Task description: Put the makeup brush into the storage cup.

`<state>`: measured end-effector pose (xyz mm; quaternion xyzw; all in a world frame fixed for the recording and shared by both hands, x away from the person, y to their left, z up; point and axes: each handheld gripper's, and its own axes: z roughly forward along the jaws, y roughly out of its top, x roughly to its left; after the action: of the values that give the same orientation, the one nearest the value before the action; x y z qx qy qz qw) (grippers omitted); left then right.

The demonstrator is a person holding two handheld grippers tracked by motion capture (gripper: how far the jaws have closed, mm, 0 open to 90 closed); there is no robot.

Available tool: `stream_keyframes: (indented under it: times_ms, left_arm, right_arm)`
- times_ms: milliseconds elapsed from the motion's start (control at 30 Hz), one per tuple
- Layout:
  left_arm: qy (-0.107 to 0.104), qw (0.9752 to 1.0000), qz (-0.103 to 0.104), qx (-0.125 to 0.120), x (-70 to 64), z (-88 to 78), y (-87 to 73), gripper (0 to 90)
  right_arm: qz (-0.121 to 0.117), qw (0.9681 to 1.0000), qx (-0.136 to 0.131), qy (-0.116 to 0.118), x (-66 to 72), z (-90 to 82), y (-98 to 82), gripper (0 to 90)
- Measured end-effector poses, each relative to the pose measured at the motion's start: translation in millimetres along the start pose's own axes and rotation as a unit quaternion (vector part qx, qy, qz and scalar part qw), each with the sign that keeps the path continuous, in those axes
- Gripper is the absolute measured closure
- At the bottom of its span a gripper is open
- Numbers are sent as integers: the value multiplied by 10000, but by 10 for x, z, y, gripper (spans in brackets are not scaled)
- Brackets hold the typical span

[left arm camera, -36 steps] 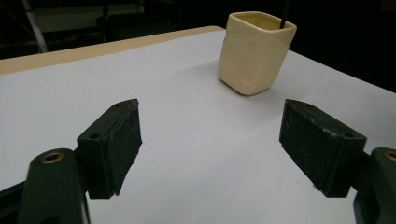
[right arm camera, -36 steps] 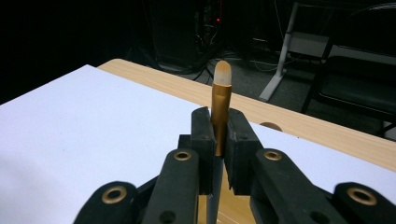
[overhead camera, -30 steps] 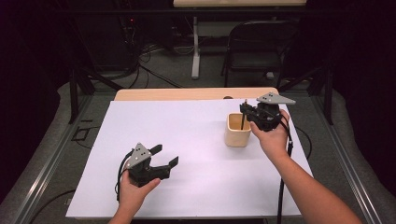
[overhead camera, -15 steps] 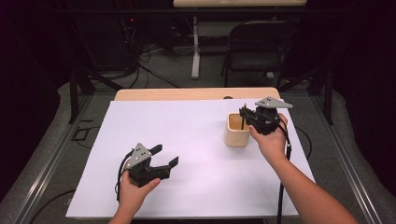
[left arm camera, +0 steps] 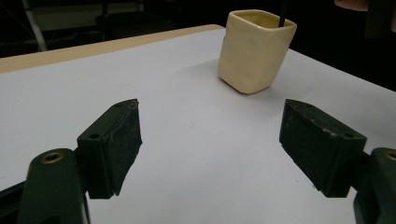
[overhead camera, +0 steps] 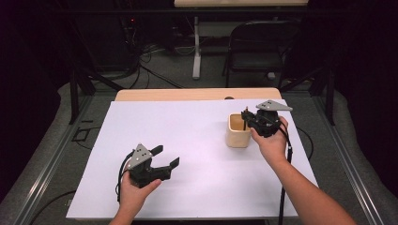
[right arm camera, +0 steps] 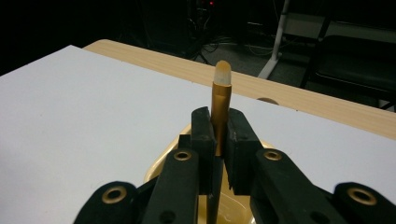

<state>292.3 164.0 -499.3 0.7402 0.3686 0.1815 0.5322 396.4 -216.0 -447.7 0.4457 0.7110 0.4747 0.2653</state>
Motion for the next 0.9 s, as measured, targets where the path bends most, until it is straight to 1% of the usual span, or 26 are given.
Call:
stream_keyframes:
  times_ms: [367,533,667,767,900]
  left_arm:
    - [-16,10000,22,19,-1,9,-3,208]
    - [3,10000,10,16,-1,4,-3,207]
    - [-13,10000,14,1,-2,6,-5,207]
    - [-4,10000,25,11,-3,6,-5,208]
    - [-21,10000,32,43,-5,10,-6,207]
  right_arm:
    - [65,10000,53,-29,-14,68,-92,835]
    - [51,9999,81,-34,-10,82,-101,835]
    - [72,10000,31,-33,2,98,-128,835]
    - [69,9999,92,-31,6,106,-161,835]
    - [71,9999,81,-37,0,115,-187,835]
